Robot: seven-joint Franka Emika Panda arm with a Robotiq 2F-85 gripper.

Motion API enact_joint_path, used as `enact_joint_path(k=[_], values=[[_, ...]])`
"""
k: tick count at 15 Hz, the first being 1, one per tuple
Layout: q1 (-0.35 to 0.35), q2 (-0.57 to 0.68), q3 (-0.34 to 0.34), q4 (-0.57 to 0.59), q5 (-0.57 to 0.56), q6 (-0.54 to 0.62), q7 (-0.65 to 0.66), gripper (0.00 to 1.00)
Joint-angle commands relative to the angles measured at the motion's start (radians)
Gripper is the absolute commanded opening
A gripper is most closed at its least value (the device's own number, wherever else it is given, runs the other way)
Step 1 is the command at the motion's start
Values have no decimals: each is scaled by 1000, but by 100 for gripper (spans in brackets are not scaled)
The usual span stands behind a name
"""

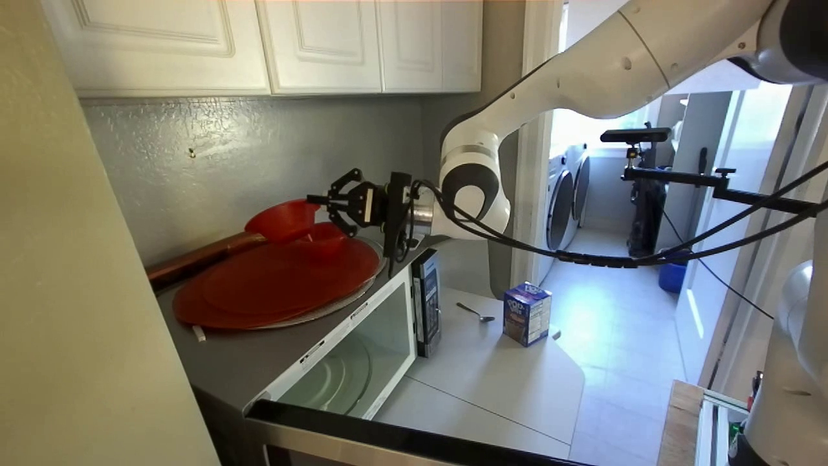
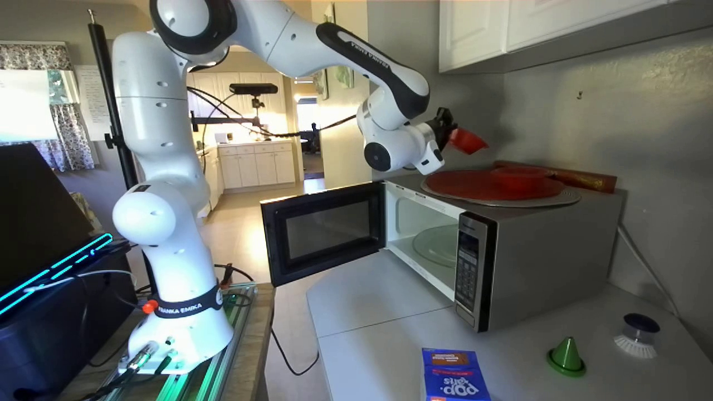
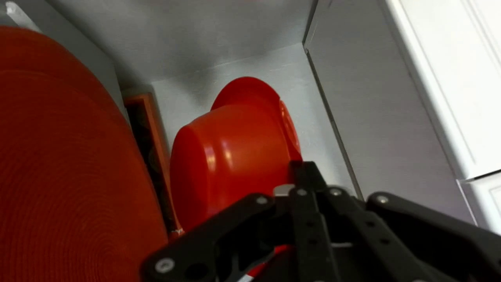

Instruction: Open the microwave door then take the bowl out of the oven and place it on top of the microwave.

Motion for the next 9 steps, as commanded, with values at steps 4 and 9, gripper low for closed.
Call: enact_joint_path(k=[4,9], values=[[12,132,-84,100,-6,-45,-154,0],[65,148,-67,44,-8,-68,-252,0]])
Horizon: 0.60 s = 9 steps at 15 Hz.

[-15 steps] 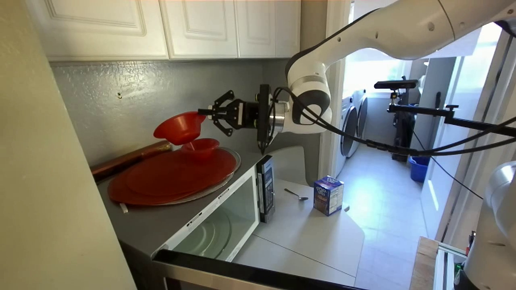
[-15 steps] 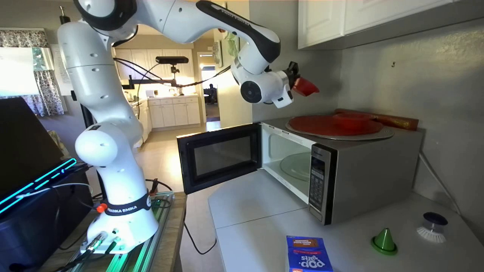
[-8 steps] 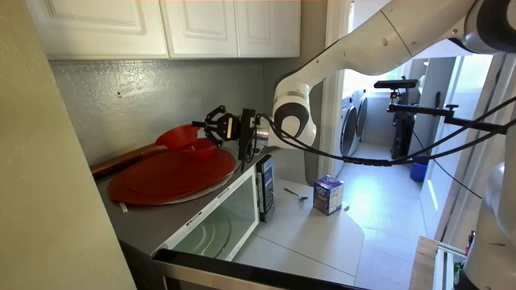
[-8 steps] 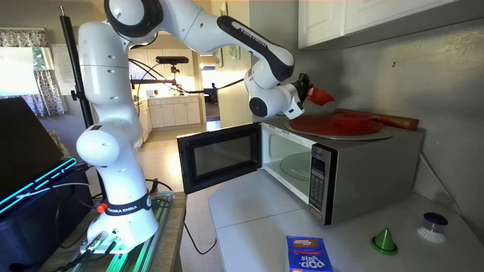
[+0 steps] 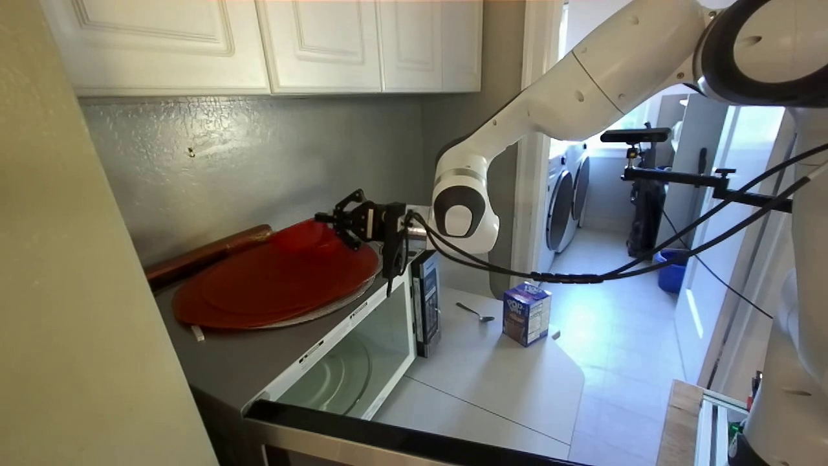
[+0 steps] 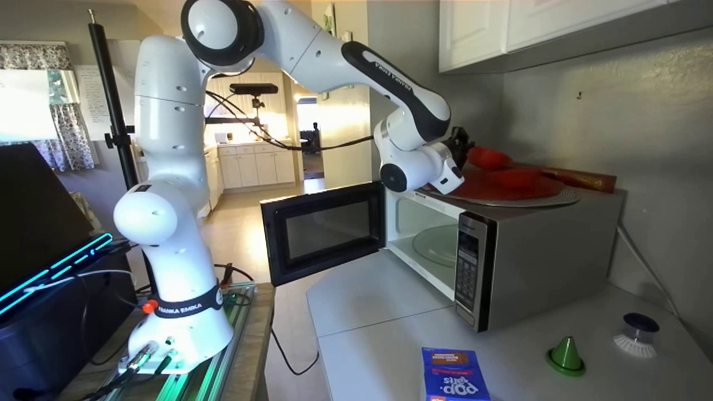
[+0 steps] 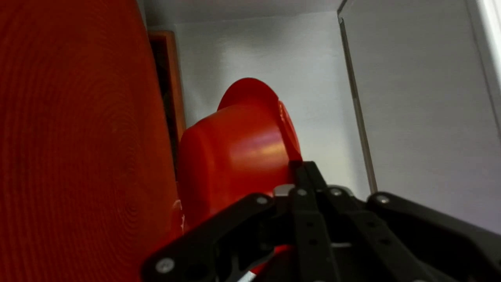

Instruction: Open the microwave door then take the bowl out of the oven and place it on top of the microwave.

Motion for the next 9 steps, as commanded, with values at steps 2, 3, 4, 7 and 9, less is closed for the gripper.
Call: enact_joint_path(k=[2,3,4,7,9], values=[[74,-2,16,-48,-23,-32,-81,0],[87,-5,21,-57,-33,-31,-88,0],[99,-5,24,-63,-41,-30,-97,0],[120,-3,28,-74,-68,-20,-117,0],[125,-3,26,-80,-90,-13,-120,0]])
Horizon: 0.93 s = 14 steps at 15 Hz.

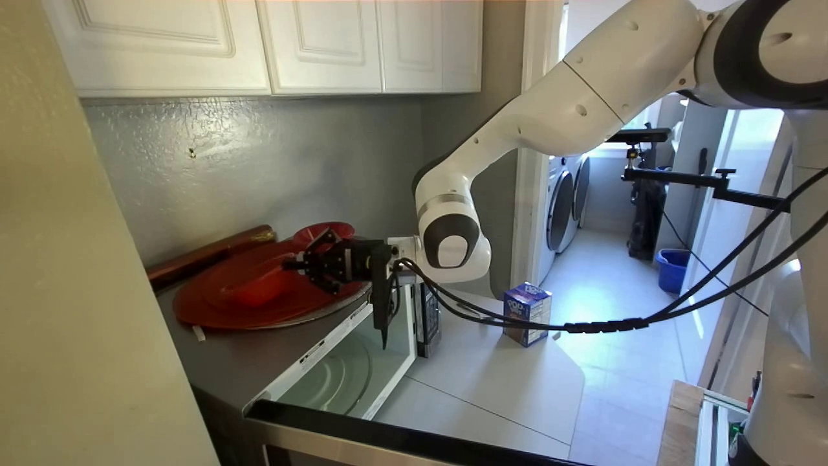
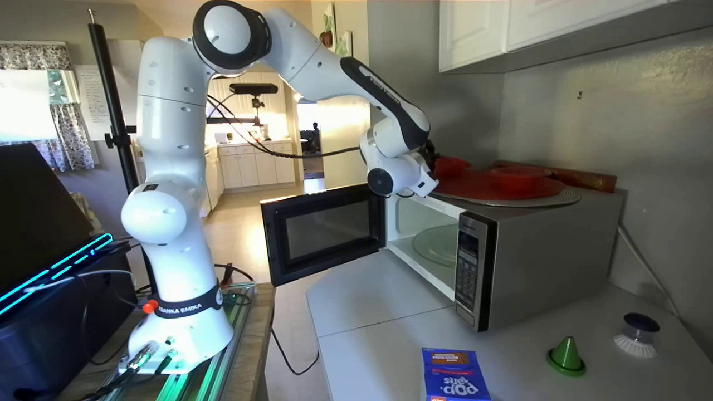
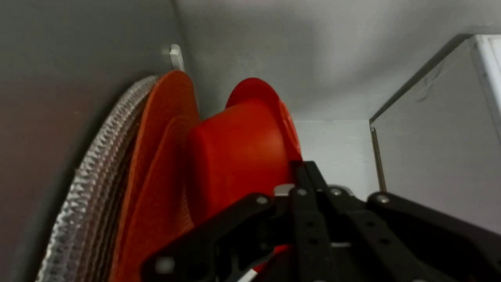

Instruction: Open the microwave door then take the bowl out of the oven and place it on top of the microwave.

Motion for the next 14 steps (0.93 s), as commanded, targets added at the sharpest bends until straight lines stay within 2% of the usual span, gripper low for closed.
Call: enact_joint_path(k=[1,2,3,6,10,14], values=[[5,-14,-5,-27,-58,3,-14,0],[5,-14,-5,-30,-72,10,-12,5],[3,-16,-7,-36,-76,6,-17,28],[1,-33,-9,-57,-94,27,-10,38],[-13,-104,-13,-130,-112,6,-6,66],[-36,-250,-16,-266,-216,16,68,95]])
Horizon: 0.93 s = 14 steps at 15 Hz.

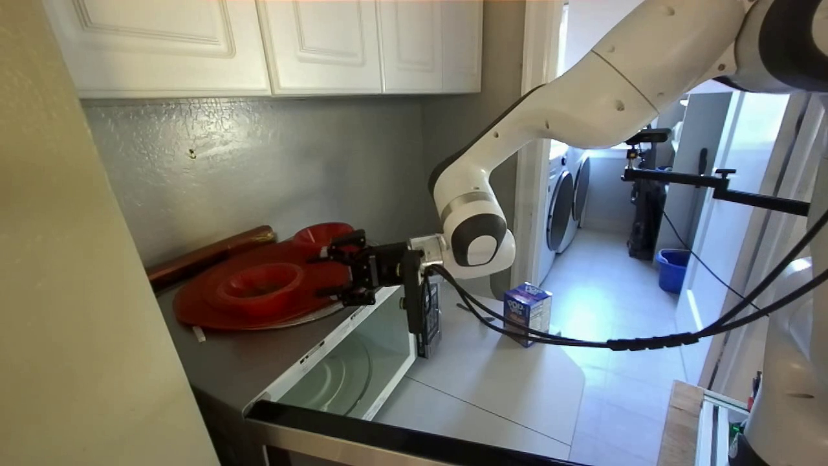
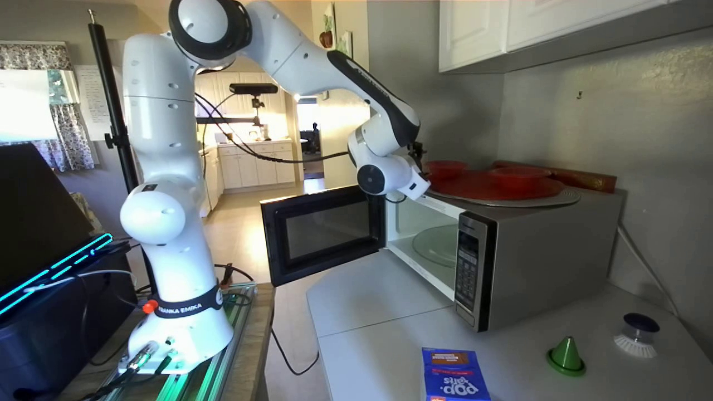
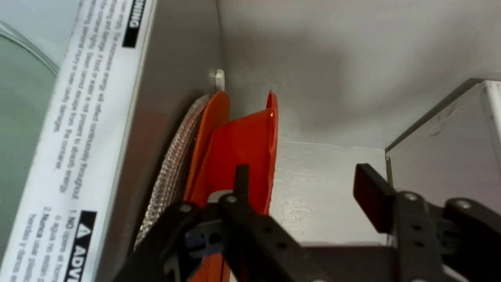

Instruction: Open the microwave door then take the bowl out of the oven and place it on top of the microwave.

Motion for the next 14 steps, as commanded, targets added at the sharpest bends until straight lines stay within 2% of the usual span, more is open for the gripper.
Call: enact_joint_path(k=[1,4,6,10,13,14], values=[[-28,-200,-2,-183,-132,23,101,99],[-62,-362,-2,-319,-318,55,180,100],[-96,-470,-1,-391,-408,63,170,100],[-173,-686,5,-505,-592,127,193,100],[-228,-842,14,-578,-772,182,282,100],[-211,-699,7,-499,-678,144,206,100]])
